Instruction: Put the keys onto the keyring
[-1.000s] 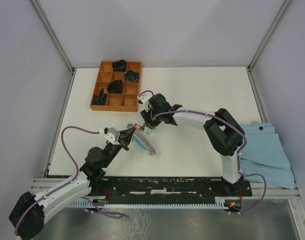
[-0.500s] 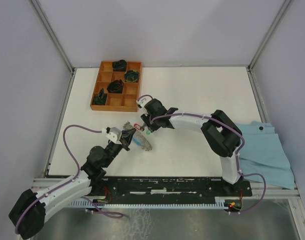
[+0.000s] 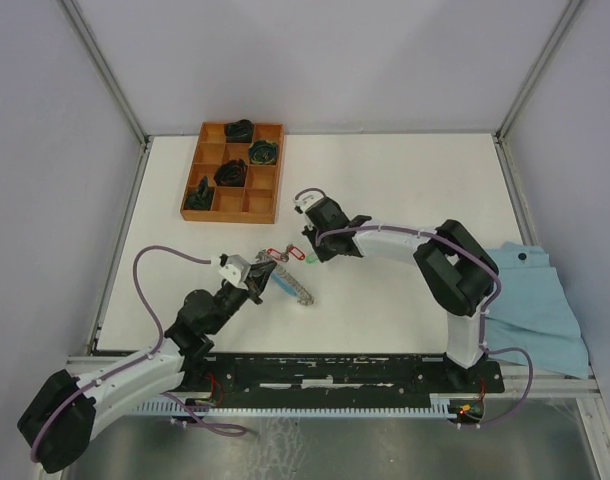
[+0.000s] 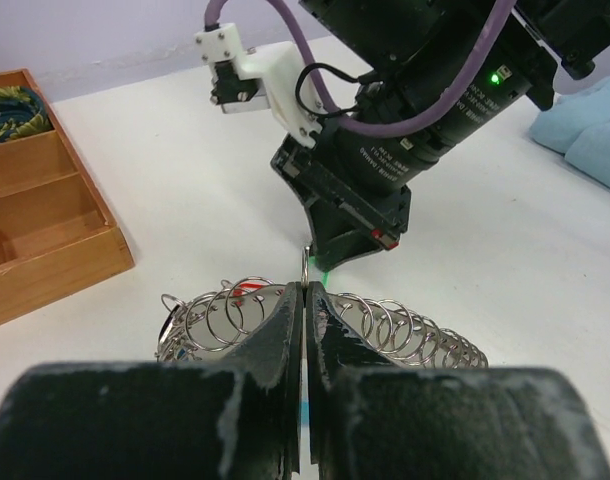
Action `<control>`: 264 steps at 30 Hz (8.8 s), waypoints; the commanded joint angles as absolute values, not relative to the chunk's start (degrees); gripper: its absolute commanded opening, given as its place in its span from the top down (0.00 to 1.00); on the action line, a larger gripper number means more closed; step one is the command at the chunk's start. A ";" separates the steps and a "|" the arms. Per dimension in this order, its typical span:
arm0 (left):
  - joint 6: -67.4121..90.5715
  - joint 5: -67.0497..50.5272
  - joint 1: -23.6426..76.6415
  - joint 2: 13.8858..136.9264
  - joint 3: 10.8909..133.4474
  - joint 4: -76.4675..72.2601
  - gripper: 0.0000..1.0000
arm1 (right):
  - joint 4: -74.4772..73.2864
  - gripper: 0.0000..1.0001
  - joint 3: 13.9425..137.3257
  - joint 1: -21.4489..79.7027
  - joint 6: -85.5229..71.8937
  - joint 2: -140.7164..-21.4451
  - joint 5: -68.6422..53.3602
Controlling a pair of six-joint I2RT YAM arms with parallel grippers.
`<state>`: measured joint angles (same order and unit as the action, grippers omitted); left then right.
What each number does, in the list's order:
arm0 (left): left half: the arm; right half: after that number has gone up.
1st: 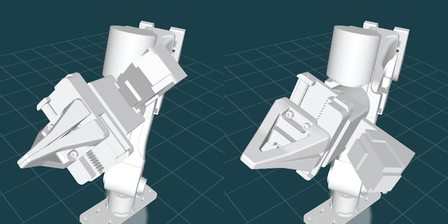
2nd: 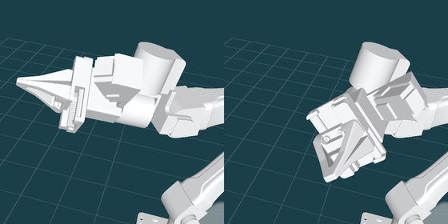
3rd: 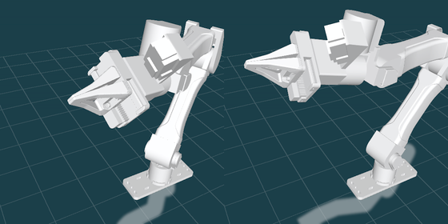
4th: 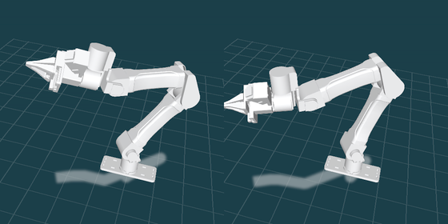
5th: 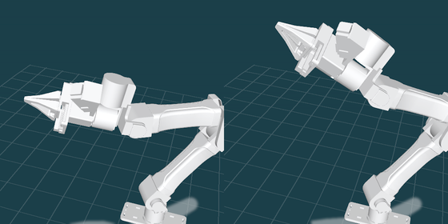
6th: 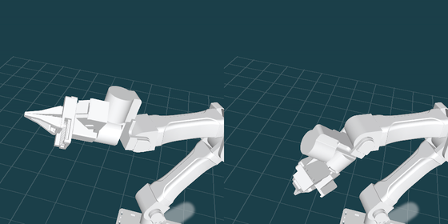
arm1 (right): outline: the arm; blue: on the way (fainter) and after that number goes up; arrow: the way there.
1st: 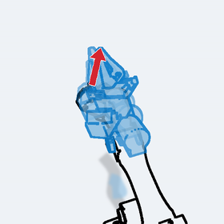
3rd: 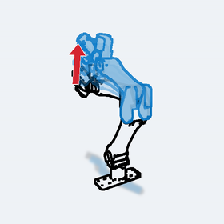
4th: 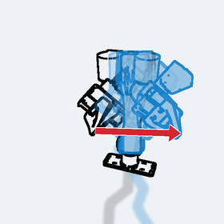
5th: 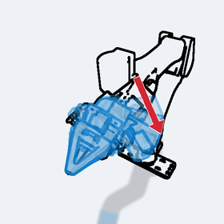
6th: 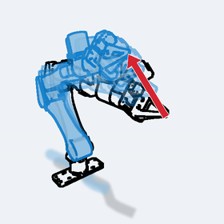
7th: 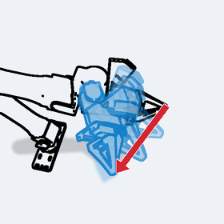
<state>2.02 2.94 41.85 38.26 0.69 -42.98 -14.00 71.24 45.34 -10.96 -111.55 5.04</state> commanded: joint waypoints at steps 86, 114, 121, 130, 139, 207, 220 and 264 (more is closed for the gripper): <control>-3.60 -28.84 41.83 61.20 8.00 -54.08 0.97 | -32.67 0.72 55.58 43.02 -33.29 -89.28 17.21; -3.47 -28.65 41.79 60.79 7.95 -53.44 0.97 | -35.50 0.98 58.49 44.87 -31.24 -92.95 19.51; -3.52 -28.40 41.83 60.07 7.78 -53.37 0.97 | -37.31 0.99 60.41 42.94 -29.08 -87.49 17.33; -3.34 -27.88 41.84 59.17 7.83 -52.64 0.97 | -40.11 0.99 64.94 33.73 -23.85 -85.09 15.89; -3.26 -27.60 41.83 59.54 8.07 -52.14 0.97 | -39.09 0.99 63.00 32.14 -27.64 -86.77 23.07; -3.65 -27.06 41.84 56.44 7.29 -50.04 0.97 | -38.10 0.66 64.61 26.66 -20.57 -103.70 -5.33; -3.69 -27.34 41.85 56.65 7.40 -50.08 0.97 | -40.32 0.65 59.90 28.85 -16.86 -92.39 -12.77; -3.60 -27.86 41.84 57.38 7.29 -50.40 0.97 | -35.18 0.68 57.30 47.01 -6.48 -93.96 7.00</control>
<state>-1.45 -27.14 41.87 57.39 6.07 -46.59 -37.80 57.98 46.46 -4.69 -95.68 4.97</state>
